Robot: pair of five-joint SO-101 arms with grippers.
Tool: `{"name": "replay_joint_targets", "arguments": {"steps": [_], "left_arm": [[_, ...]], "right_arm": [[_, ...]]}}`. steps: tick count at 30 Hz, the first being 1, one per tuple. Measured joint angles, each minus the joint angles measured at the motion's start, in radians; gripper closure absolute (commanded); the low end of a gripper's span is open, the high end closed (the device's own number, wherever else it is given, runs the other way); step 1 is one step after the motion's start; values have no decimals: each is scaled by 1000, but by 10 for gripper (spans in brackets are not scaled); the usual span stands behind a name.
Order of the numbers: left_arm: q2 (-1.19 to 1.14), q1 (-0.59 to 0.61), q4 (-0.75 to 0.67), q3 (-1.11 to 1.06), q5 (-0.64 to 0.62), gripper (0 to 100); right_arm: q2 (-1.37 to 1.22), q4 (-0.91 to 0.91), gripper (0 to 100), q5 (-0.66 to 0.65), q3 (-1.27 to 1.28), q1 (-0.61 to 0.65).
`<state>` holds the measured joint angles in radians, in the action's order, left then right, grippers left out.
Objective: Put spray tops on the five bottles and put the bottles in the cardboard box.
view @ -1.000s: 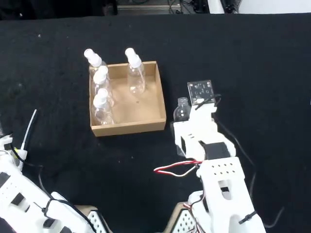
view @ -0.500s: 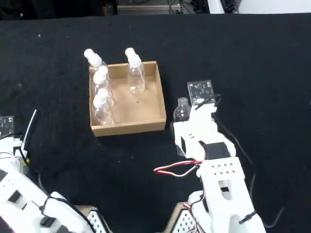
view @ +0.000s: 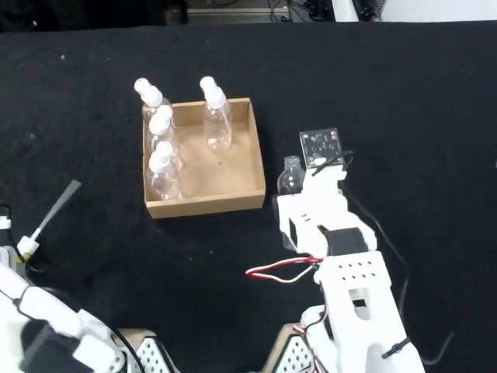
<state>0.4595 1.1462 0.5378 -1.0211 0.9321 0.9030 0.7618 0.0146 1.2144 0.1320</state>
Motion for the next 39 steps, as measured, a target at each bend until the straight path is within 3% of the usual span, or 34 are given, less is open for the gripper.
{"name": "replay_joint_targets", "arguments": {"steps": [5,10,17,20,23,31,37,39], "left_arm": [[-140,0,-106,103,-38,711],[-229,0,-74,250,-184,711],[-242,-5,276,506,-420,711],[-250,-12,476,577,-476,711],[-273,-46,566,575,-511,711],[-333,-60,474,489,-631,711],[-365,-91,414,430,-634,714],[-373,-100,410,422,-638,764]], "right_arm": [[0,0,988,0,0,0],[0,0,988,0,0,0],[0,0,988,0,0,0],[0,0,988,0,0,0],[0,0,988,0,0,0],[0,0,988,-2,0,0],[0,0,988,0,0,0],[0,0,988,0,0,0]]}}
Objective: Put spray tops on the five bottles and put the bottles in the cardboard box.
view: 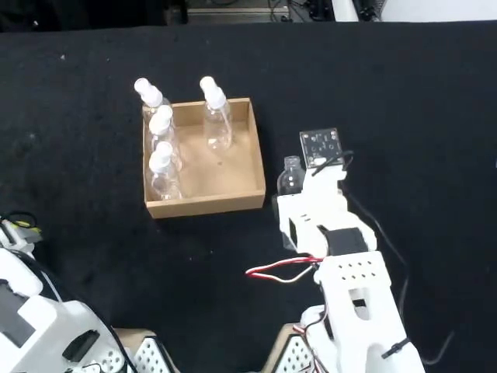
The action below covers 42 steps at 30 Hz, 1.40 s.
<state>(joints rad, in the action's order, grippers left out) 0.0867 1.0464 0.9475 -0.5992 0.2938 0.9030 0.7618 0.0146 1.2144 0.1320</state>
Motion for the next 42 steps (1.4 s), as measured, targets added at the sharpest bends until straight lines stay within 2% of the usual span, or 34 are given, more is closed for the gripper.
{"name": "replay_joint_targets", "arguments": {"steps": [4,6,13,18,21,27,35,42], "left_arm": [[-21,-26,-3,-2,-21,938],[-38,-40,-3,-2,-25,973],[-55,-60,-3,-2,-28,830],[-55,-54,-3,0,-23,763],[-55,-54,49,5,-20,735],[-66,-54,100,74,20,732],[-78,-54,63,101,-18,733],[-206,-52,55,137,-14,734]], "right_arm": [[0,0,988,0,0,0],[0,0,988,0,0,0],[0,0,988,0,0,0],[0,0,988,0,0,0],[0,0,988,0,0,0],[0,0,988,-2,0,0],[0,0,988,0,0,0],[0,0,988,0,0,0]]}}
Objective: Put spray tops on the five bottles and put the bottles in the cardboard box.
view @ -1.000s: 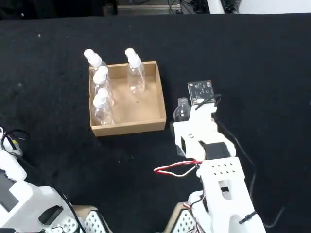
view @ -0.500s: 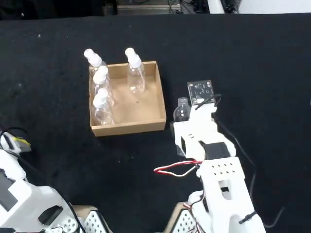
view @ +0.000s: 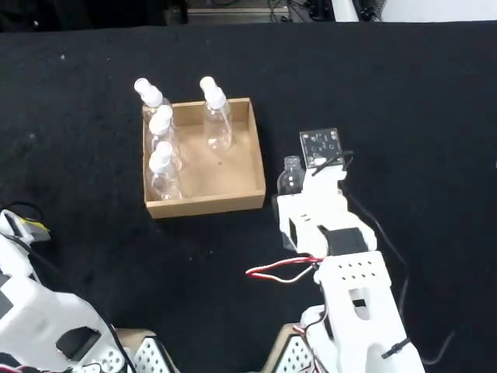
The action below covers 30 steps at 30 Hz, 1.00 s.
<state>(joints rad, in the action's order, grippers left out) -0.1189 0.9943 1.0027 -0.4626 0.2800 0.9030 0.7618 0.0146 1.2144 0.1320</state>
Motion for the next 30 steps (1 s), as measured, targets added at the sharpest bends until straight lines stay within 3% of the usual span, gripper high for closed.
{"name": "replay_joint_targets", "arguments": {"steps": [8,13,22,30], "left_arm": [[-48,-11,2,57,-2,978],[-49,-12,2,71,-3,972],[-51,-54,127,97,23,969],[130,-75,157,2,28,969]], "right_arm": [[0,0,988,0,0,0],[0,0,988,0,0,0],[0,0,988,0,0,0],[0,0,988,0,0,0]]}}
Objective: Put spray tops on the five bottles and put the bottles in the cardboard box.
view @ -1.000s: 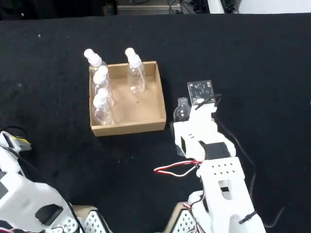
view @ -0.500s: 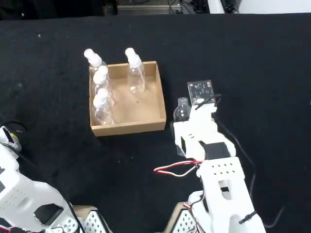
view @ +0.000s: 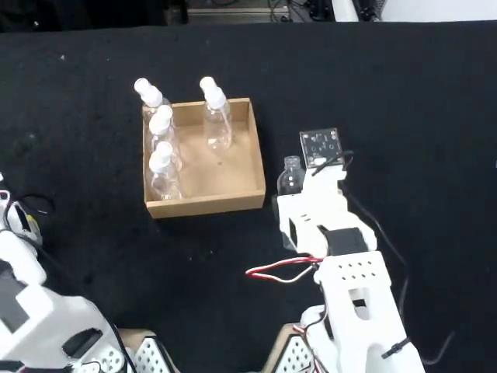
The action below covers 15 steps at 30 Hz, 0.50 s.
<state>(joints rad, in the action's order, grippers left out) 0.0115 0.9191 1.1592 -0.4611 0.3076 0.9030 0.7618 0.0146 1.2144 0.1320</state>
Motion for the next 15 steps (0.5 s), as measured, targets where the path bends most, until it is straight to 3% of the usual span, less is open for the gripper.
{"name": "replay_joint_targets", "arguments": {"steps": [6,15], "left_arm": [[86,-32,-72,-75,0,969],[89,-244,-92,-190,8,963]], "right_arm": [[0,0,988,0,0,0],[0,0,988,0,0,0]]}}
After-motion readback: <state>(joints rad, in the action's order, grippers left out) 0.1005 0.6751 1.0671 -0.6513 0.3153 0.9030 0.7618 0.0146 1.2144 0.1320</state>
